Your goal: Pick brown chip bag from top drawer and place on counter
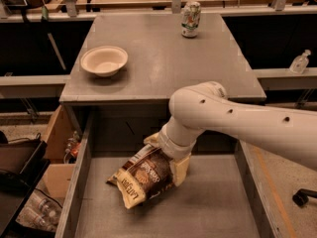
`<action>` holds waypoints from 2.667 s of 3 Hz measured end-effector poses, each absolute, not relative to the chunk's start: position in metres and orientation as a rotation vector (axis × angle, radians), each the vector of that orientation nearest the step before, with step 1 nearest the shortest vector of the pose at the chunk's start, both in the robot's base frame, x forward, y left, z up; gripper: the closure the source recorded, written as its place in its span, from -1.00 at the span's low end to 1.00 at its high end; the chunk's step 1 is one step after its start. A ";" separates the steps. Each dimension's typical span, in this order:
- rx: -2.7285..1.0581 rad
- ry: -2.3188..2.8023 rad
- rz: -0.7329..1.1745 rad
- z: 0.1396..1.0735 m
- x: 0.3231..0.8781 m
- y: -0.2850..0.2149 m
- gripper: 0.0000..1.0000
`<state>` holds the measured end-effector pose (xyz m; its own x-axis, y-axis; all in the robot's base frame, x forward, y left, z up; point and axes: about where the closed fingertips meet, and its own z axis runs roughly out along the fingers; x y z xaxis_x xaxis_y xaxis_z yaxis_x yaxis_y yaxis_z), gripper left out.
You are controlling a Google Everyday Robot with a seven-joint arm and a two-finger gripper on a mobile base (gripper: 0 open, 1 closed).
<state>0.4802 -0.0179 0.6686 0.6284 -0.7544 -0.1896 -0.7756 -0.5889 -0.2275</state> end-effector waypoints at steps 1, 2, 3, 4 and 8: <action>-2.511 1.185 0.210 0.639 0.470 0.003 -0.17; -2.512 1.184 0.210 0.639 0.470 0.004 0.26; -2.513 1.183 0.212 0.638 0.470 0.004 0.76; -2.515 1.182 0.214 0.637 0.469 0.004 1.00; -2.574 1.280 -0.063 0.822 0.448 0.036 1.00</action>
Offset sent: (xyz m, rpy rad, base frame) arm -0.0083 0.0173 -0.0253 0.0735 0.0304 0.0219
